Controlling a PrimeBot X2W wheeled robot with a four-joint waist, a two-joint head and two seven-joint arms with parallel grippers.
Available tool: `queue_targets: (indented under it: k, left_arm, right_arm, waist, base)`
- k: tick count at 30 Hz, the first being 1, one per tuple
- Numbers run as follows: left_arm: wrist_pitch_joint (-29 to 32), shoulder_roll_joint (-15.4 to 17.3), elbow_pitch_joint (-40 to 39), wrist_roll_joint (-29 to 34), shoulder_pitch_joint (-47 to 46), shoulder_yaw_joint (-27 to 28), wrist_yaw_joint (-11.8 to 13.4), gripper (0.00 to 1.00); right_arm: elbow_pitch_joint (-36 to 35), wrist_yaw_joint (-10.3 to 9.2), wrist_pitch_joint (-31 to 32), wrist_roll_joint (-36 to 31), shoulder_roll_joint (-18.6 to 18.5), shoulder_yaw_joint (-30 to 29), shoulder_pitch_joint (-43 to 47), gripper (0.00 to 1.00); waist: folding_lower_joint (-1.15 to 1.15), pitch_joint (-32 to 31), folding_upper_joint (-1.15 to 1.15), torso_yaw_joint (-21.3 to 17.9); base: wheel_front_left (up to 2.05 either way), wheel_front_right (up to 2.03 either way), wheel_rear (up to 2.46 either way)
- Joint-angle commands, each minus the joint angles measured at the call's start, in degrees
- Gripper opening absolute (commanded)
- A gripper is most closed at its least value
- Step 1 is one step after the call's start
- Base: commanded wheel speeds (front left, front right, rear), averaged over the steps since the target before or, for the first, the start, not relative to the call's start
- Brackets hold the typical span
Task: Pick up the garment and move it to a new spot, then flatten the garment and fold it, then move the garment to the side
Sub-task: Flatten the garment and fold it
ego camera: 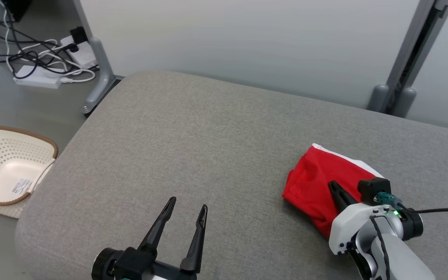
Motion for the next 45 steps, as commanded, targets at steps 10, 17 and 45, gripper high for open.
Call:
queue_targets:
  k: [10, 17, 45]
  left_arm:
    - [-0.2, 0.17, -0.31, -1.49, -3.12, -1.33, 1.14, 1.0]
    - [-0.2, 0.17, 0.3, -1.77, -3.18, -1.14, 1.44, 1.0]
    - [-0.2, 0.18, -3.99, -0.61, 1.64, 7.83, 3.68, 1.0]
  right_arm:
    - [16.2, 0.01, -2.17, 7.9, -0.33, 8.94, -10.62, 0.0]
    - [10.94, 0.01, 1.27, 16.8, -0.47, 20.54, -8.54, 0.0]
    - [-24.1, 0.01, -5.95, -3.4, -3.97, -8.44, 11.16, 0.0]
  waist:
    - [0.0, 4.33, 0.0, 6.28]
    - [0.0, 4.36, 0.0, 5.26]
    - [0.0, -4.76, 0.0, -14.57]
  base:
    - [0.0, 0.0, 0.0]
    - [0.0, 0.0, 0.0]
    - [0.0, 0.0, 0.0]
